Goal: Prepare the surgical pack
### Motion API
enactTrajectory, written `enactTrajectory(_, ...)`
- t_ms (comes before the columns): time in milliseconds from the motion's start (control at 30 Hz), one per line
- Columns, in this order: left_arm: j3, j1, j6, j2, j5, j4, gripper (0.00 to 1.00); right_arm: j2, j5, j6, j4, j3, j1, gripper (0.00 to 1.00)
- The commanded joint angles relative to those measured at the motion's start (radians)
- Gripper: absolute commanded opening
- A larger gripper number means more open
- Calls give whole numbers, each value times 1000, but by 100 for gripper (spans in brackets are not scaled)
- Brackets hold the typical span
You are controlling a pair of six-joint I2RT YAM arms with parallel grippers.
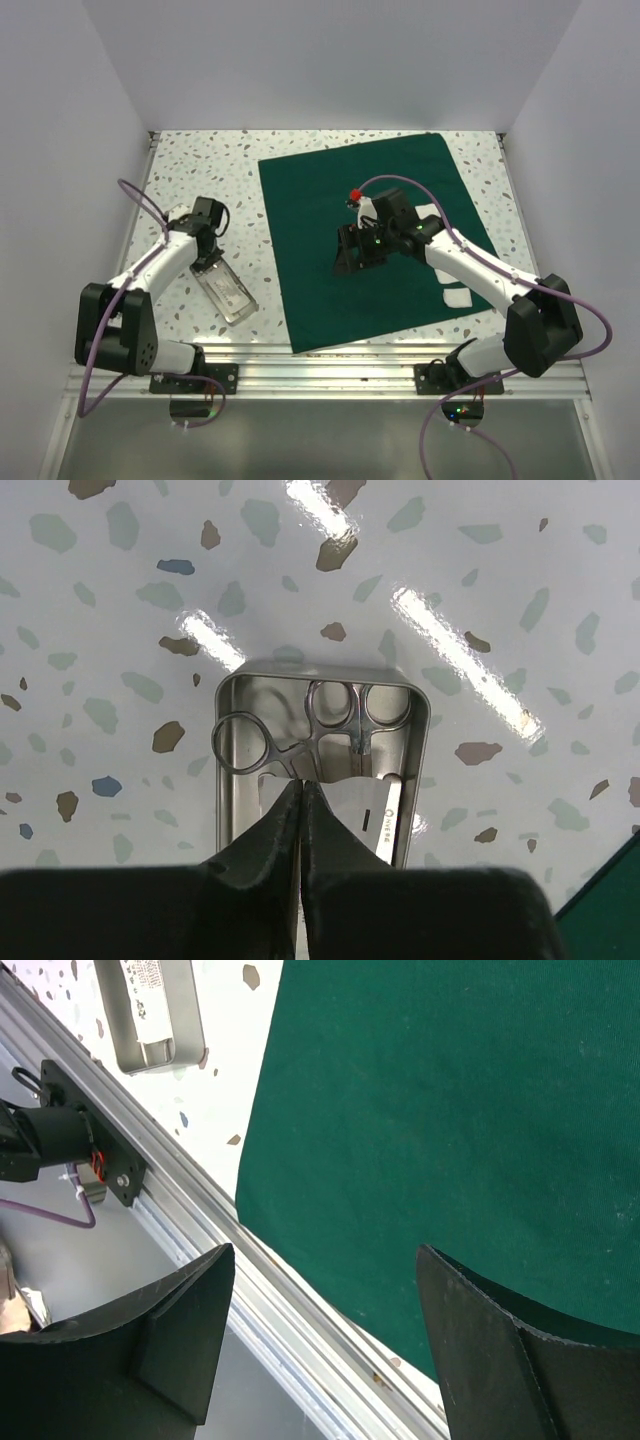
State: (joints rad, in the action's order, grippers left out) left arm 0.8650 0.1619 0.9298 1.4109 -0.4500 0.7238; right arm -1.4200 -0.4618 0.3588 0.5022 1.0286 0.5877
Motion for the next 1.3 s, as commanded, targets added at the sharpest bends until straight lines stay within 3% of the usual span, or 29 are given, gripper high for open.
enactTrajectory(0, -30, -9, -17, -65, -26, -6, 5, 6, 9, 19, -5, 27, -5, 77)
enactTrajectory(67, -59, -9, -19, -102, -1, -21, 21, 6, 17, 22, -2, 27, -5, 76)
enactTrajectory(200, -90, -9, 26, -147, -6, -46, 34, 16, 23, 26, -4, 24, -5, 77)
enactTrajectory(233, -92, -9, 39, -141, -9, -46, 46, 16, 23, 26, -5, 24, -5, 77)
enactTrajectory(300, -80, -9, 61, -119, -25, -21, 50, 15, 22, 26, -7, 25, -5, 77)
enactTrajectory(900, -92, -10, 73, 28, -7, -130, 42, -14, 2, 5, -19, 16, -5, 77)
enactTrajectory(1267, -112, -10, 64, 8, 2, -139, 15, -20, -1, 0, -14, 30, -5, 77)
